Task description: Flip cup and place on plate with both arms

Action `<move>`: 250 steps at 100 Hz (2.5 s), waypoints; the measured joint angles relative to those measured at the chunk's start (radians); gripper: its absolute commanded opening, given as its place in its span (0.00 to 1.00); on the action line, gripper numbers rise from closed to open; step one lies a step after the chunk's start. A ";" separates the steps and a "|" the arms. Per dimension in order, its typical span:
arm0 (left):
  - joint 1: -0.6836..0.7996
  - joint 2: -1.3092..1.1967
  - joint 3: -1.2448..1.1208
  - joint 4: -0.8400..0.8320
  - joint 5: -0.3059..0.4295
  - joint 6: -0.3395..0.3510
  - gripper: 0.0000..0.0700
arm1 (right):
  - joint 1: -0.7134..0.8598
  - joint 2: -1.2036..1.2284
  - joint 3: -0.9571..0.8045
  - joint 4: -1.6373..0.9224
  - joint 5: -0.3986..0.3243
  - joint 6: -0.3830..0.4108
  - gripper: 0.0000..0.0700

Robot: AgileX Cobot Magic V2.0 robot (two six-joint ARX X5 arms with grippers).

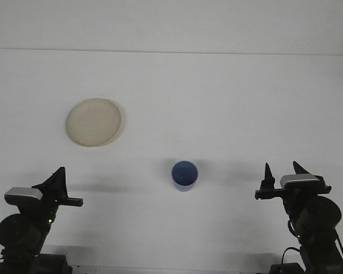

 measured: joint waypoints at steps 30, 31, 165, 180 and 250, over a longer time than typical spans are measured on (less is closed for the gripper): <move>0.000 0.426 0.485 -0.361 0.032 -0.009 0.02 | 0.000 0.000 0.000 0.000 0.000 0.000 0.73; 0.000 0.441 0.499 -0.377 0.038 -0.009 0.02 | 0.000 0.000 0.000 0.000 0.000 0.000 0.73; -0.255 0.971 0.891 -0.711 0.131 -0.008 0.71 | 0.000 0.000 0.000 0.000 0.000 -0.001 0.73; -0.387 1.126 0.996 -0.710 0.130 -0.008 0.71 | 0.000 0.000 0.000 0.000 0.000 -0.001 0.73; -0.682 1.584 1.218 -0.679 0.093 0.020 0.71 | 0.000 0.000 0.000 0.000 0.000 -0.002 0.73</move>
